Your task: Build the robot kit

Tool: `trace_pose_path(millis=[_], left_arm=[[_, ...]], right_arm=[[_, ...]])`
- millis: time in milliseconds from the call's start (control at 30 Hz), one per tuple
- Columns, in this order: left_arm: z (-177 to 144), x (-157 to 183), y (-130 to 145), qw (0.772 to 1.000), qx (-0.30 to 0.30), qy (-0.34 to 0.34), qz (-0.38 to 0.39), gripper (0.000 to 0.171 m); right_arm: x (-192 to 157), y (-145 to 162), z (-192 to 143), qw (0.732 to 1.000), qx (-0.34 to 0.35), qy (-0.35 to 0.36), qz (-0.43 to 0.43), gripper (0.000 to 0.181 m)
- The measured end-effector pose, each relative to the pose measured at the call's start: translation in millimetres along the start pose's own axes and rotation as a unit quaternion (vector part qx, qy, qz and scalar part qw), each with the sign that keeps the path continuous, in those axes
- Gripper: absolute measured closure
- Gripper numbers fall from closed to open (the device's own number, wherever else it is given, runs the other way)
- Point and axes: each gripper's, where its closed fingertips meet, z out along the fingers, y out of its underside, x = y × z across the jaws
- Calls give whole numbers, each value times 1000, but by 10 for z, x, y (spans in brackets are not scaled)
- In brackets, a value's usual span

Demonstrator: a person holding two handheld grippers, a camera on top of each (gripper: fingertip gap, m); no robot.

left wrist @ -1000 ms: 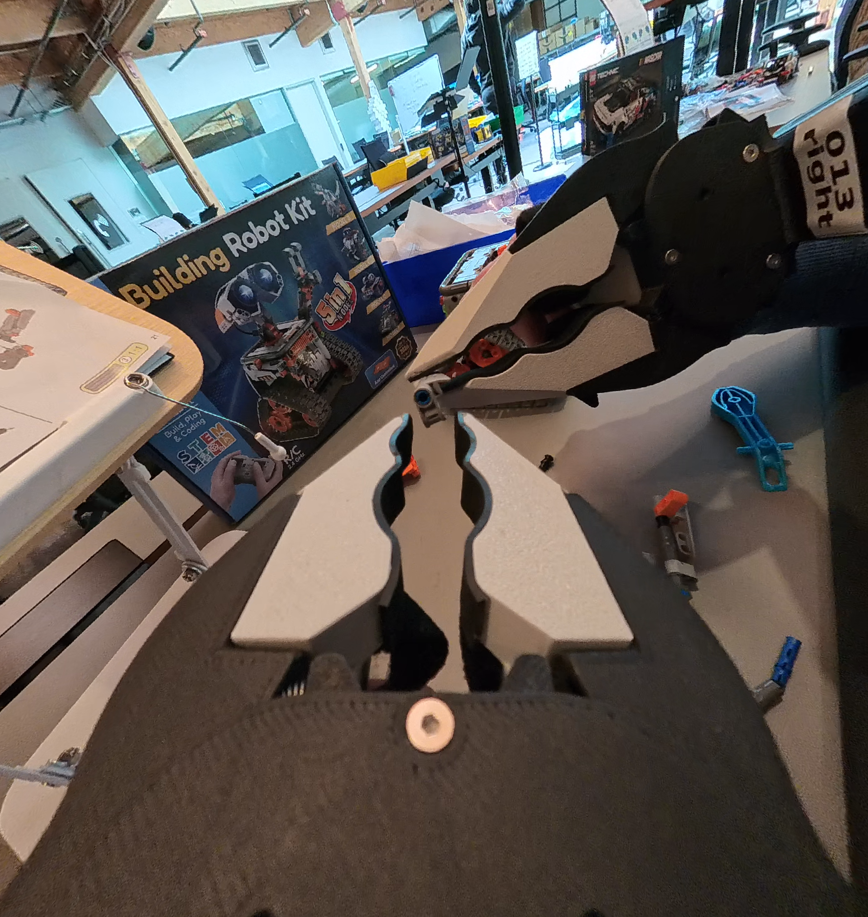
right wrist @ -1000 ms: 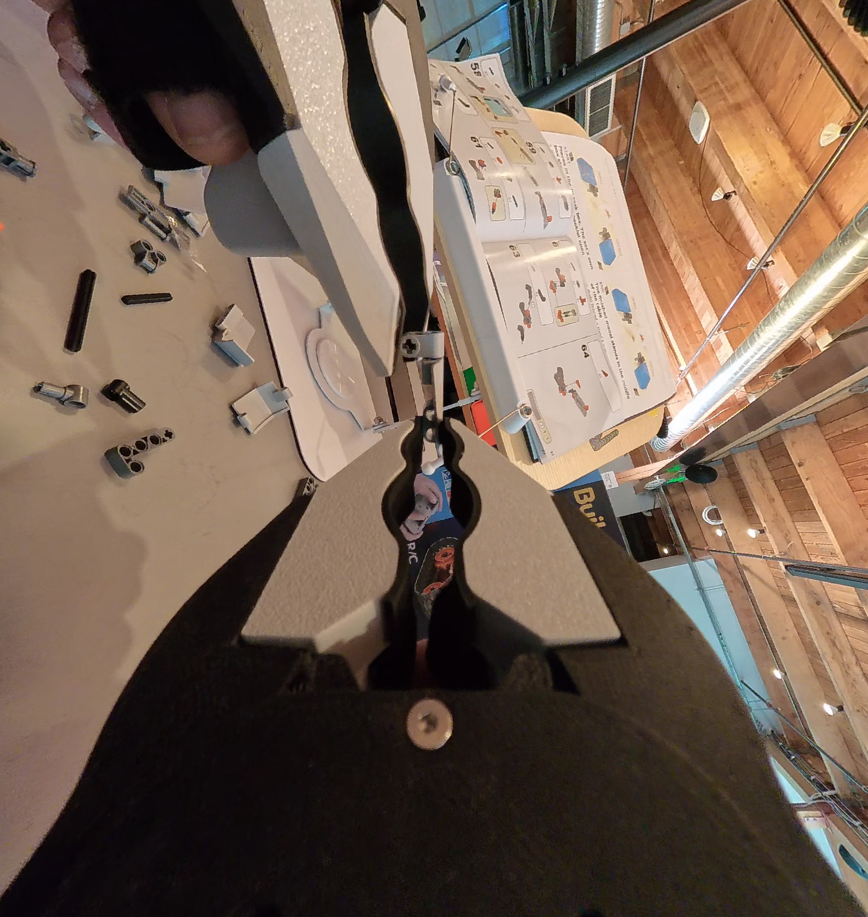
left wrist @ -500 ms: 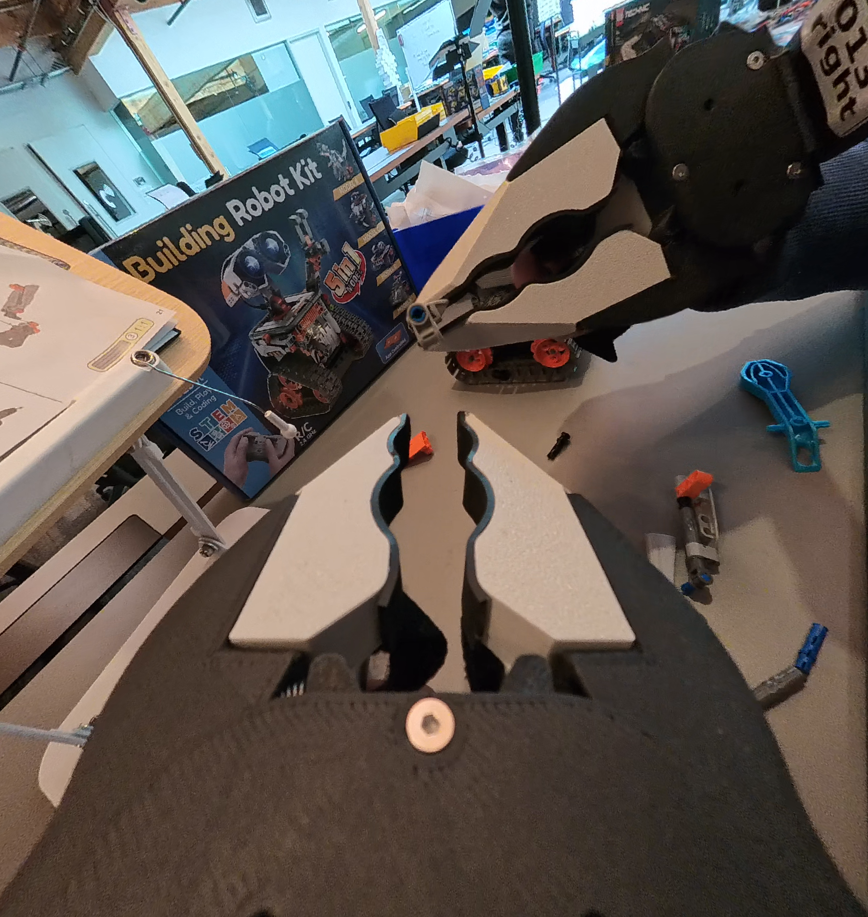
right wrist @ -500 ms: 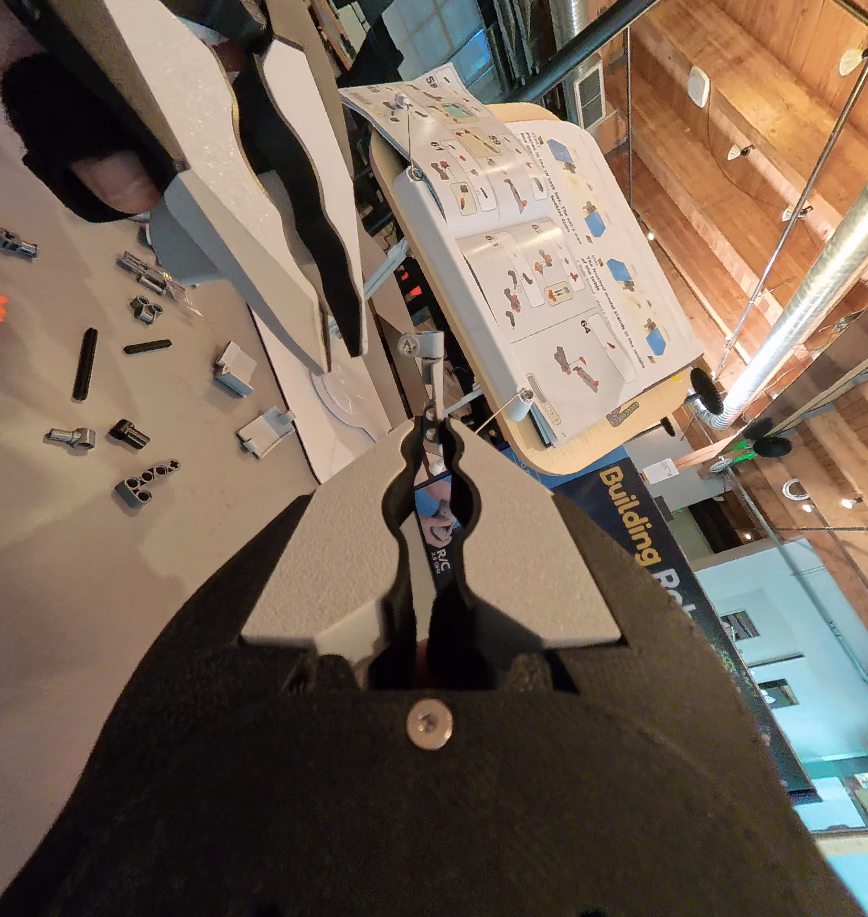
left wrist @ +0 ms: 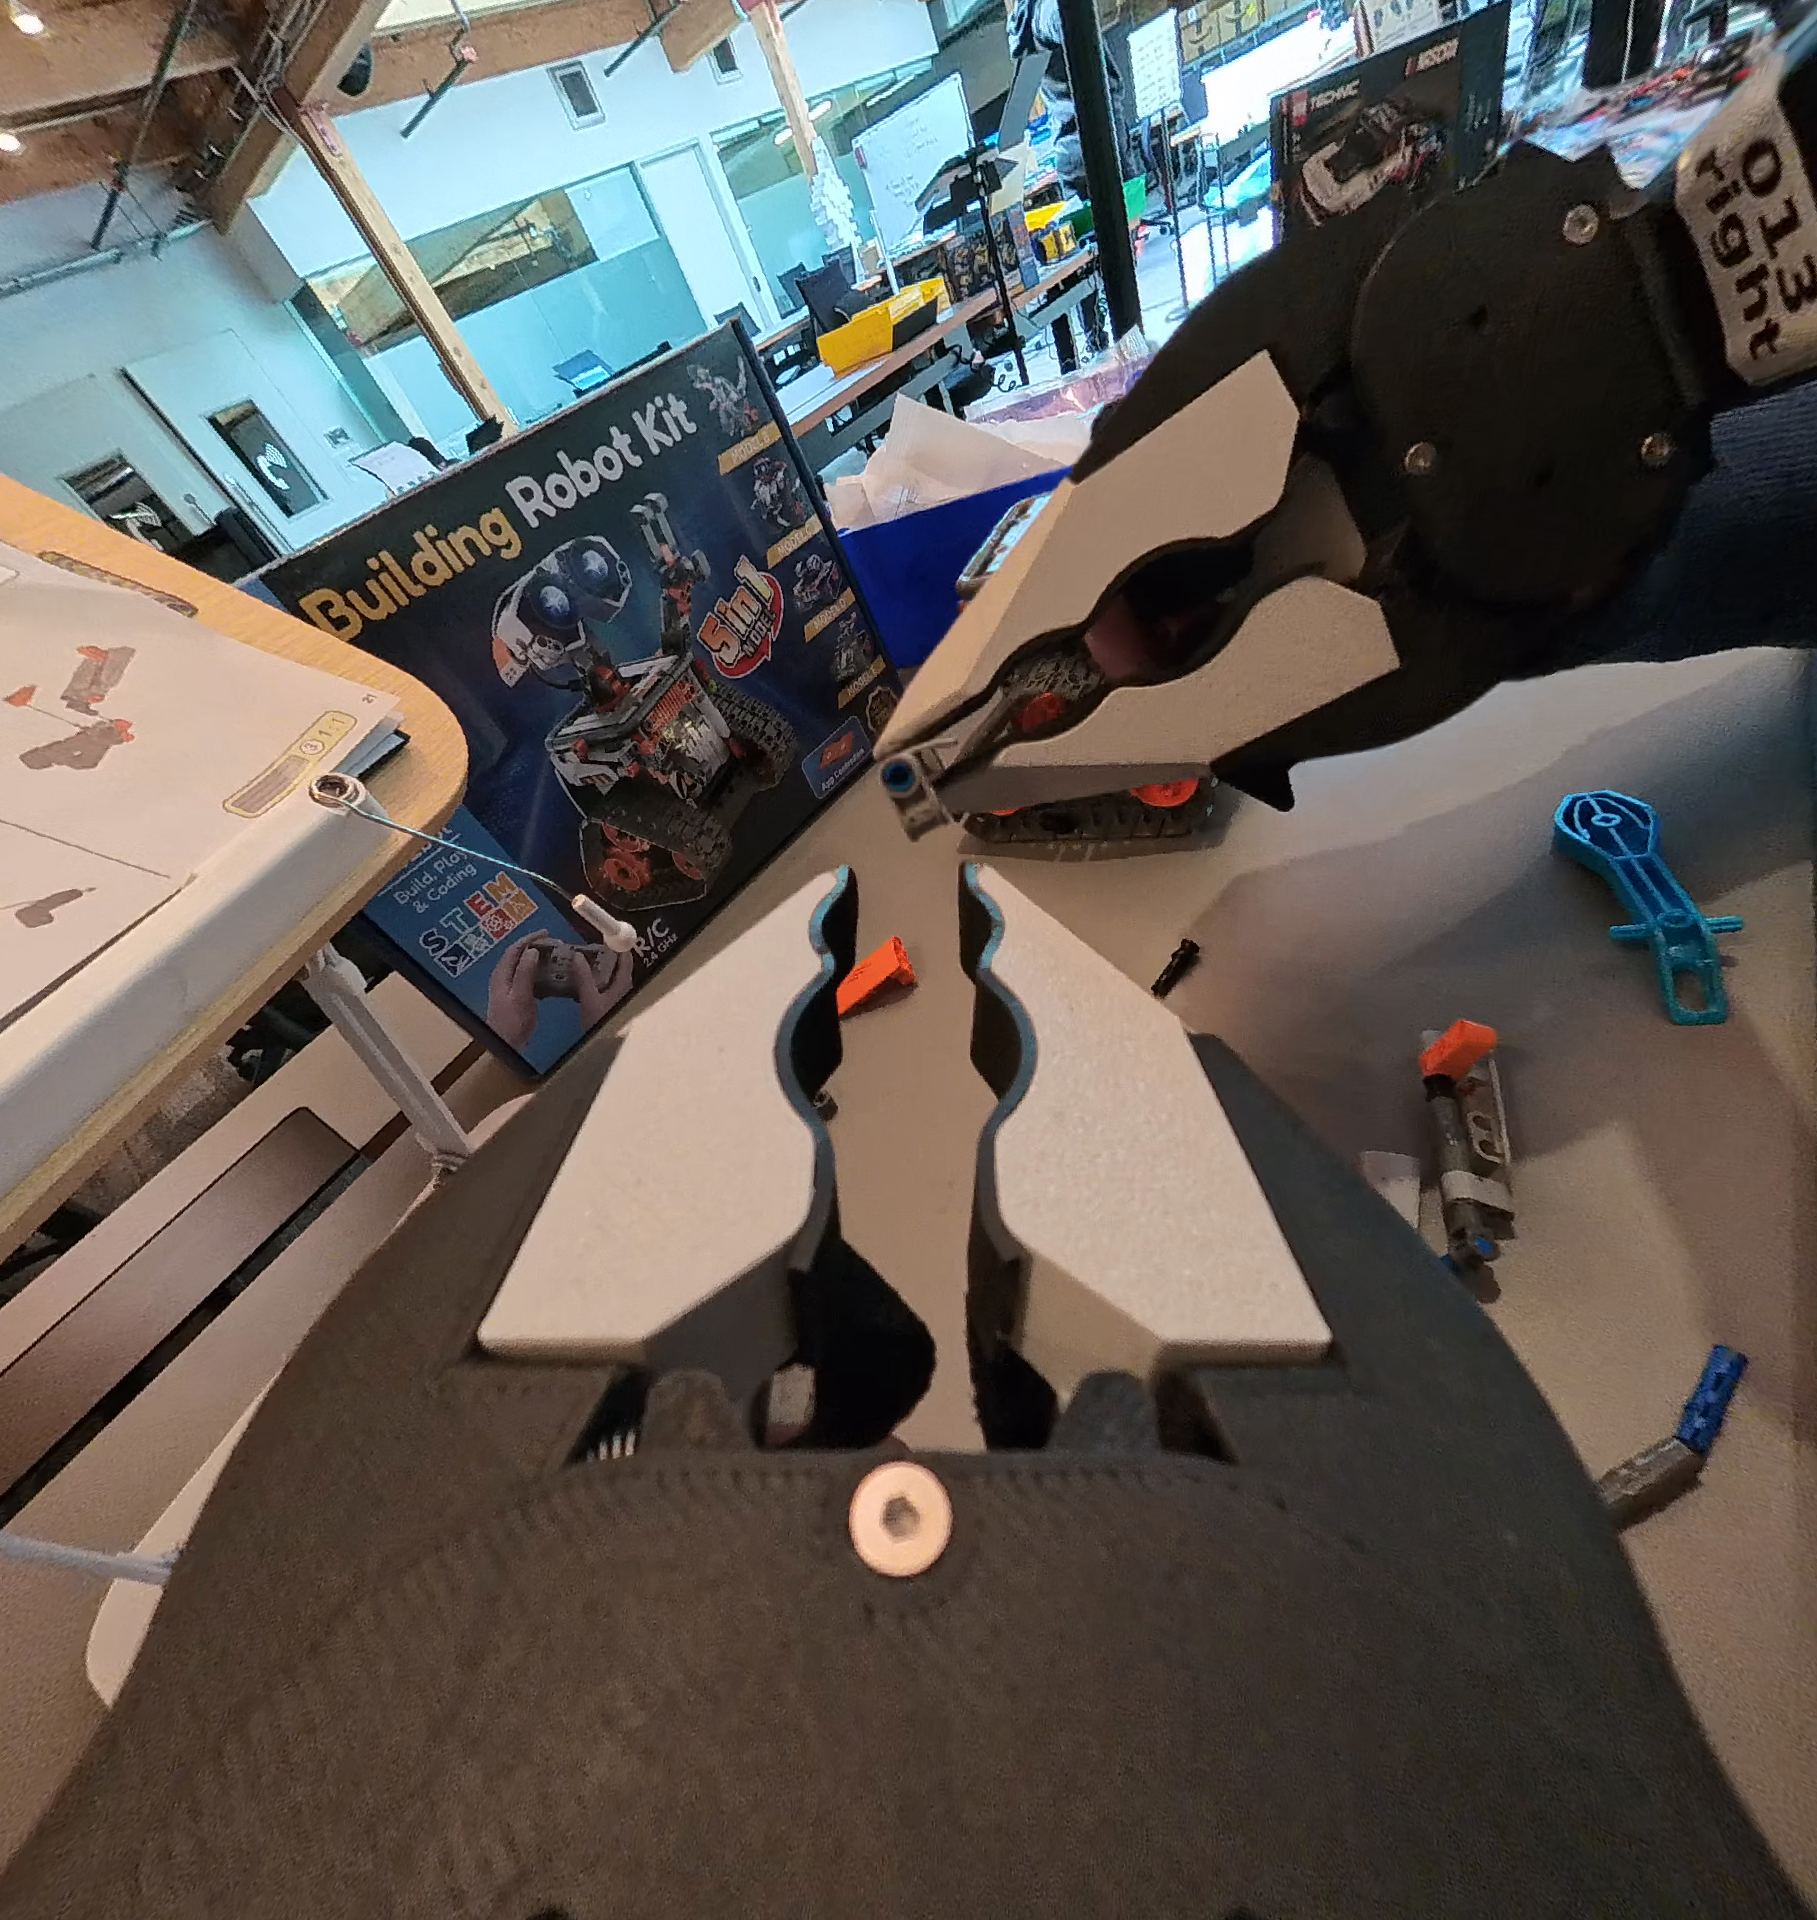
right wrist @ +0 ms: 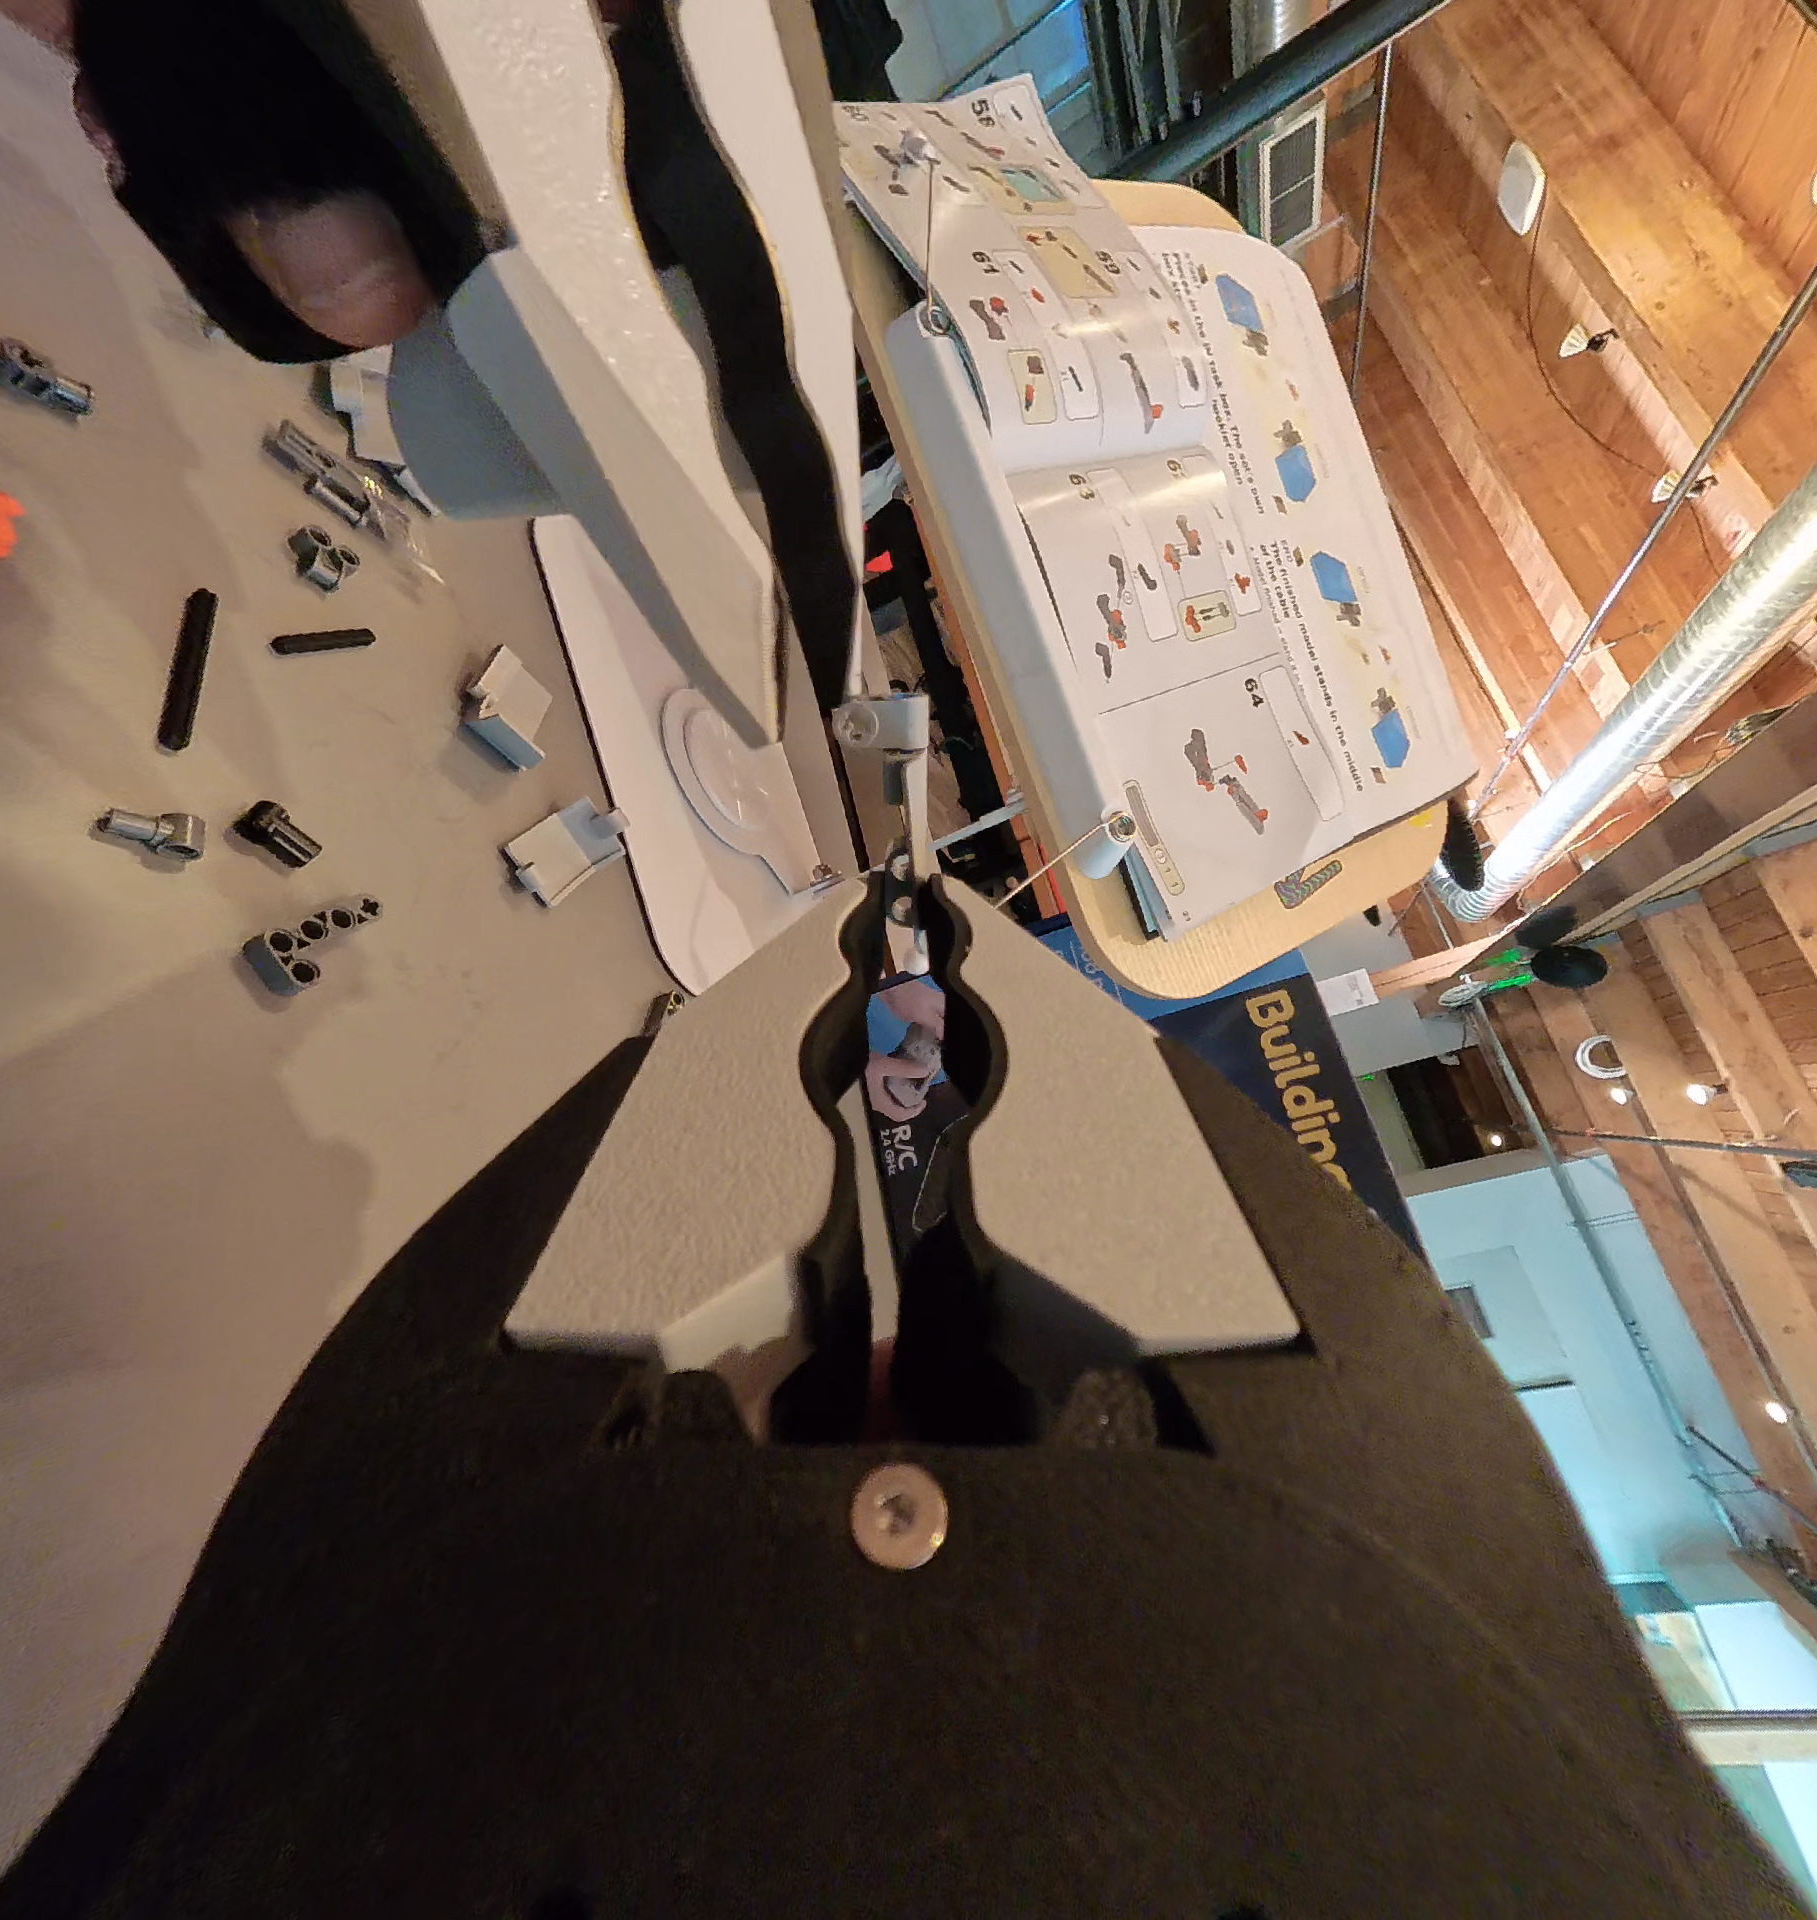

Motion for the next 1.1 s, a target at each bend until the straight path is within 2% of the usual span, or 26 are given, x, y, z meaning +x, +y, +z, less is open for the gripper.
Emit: trace_pose_path(millis=[667, 833, 1000, 1100], left_arm=[[4, 85, -29, 999, 6, 27, -25, 163], [6, 78, -28, 998, 8, 37, -59, 164], [5, 82, -46, 986, 23, 75, -147, 160], [21, 70, -16, 987, 15, 66, -145, 164]], right_arm=[[-53, -9, 27, 997, -24, 24, -73, 177], [-35, -3, 40, 992, -34, 44, -109, 177], [-11, -16, 44, 983, -45, 71, -162, 177], [-13, -10, 54, 978, -51, 82, -186, 177]])
